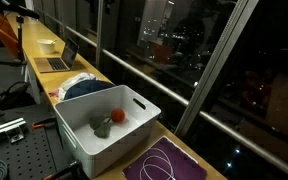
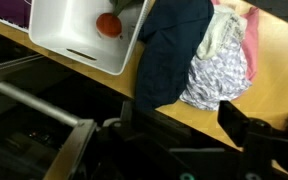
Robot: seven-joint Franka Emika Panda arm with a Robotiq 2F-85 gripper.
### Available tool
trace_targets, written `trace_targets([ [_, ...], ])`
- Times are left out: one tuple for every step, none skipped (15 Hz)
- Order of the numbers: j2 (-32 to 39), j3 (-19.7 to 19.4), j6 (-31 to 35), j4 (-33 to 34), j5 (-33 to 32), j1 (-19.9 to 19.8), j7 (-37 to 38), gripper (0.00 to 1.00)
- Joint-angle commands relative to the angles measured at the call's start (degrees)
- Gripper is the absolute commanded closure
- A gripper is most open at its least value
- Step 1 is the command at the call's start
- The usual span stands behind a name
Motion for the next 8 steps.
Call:
trace_targets([
  [-6.0, -3.0, 7.7, -9.3, 1.8, -5.3, -4.2, 0.00],
  [-6.6, -4.0, 10.1, -11.0, 2.0, -6.8, -5.6, 0.00],
  [-6.7, -7.0, 12.4, -12.2, 2.2, -6.0, -6.7, 0.00],
  [-6.6, -8.2, 14.9, -13.7, 2.7, -7.0, -7.9, 0.00],
  [-6.1, -9.4, 17.6, -15.0, 2.9, -7.4, -8.6, 0.00],
  [-5.4, -10.7, 20.0, -16.1, 3.3, -8.0, -9.4, 0.00],
  [-5.0, -11.7, 22.4, -17.6, 4.1, -8.6, -10.6, 0.00],
  [-4.1, -12.6, 25.0, -19.1, 4.5, -9.0, -11.3, 0.00],
])
